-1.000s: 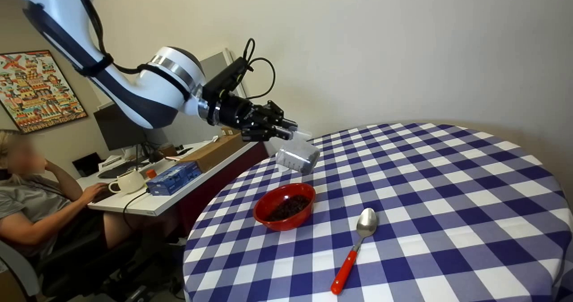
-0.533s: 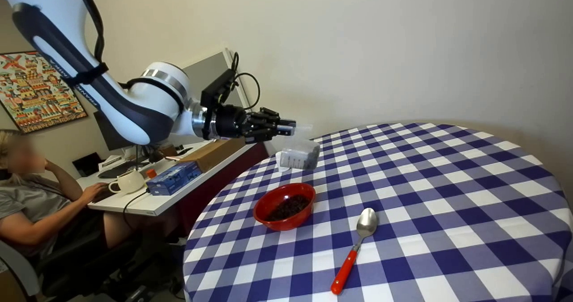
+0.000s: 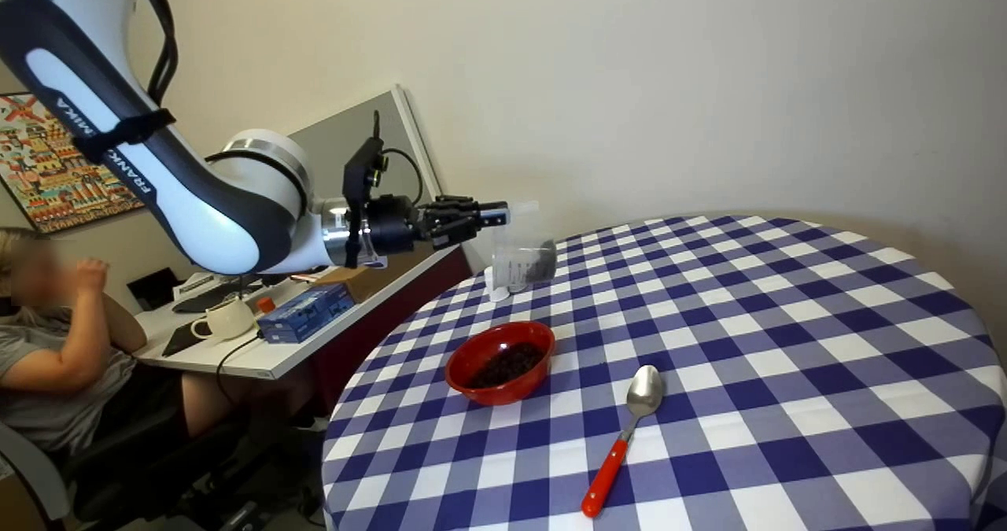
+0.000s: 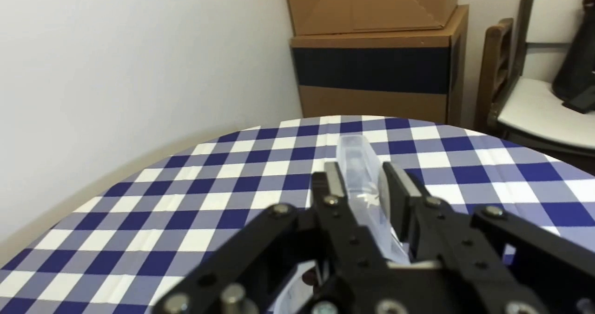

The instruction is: Pour the contents in the jug into the red bowl

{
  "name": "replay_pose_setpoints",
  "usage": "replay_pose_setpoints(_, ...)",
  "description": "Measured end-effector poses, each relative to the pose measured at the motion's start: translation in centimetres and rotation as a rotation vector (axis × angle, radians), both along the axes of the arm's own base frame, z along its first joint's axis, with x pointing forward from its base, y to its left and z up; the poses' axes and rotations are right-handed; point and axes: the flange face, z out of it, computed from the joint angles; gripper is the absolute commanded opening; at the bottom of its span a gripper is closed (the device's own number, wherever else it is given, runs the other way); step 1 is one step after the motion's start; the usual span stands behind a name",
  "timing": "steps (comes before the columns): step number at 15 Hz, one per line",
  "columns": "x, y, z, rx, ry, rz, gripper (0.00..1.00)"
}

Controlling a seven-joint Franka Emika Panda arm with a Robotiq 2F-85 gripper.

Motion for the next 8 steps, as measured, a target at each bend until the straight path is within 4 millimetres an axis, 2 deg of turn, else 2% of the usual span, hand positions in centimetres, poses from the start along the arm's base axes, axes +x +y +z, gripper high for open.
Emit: replay_pose_setpoints(8, -2.0, -1.0, -0.3, -0.125, -0.098, 0.198, 0.07)
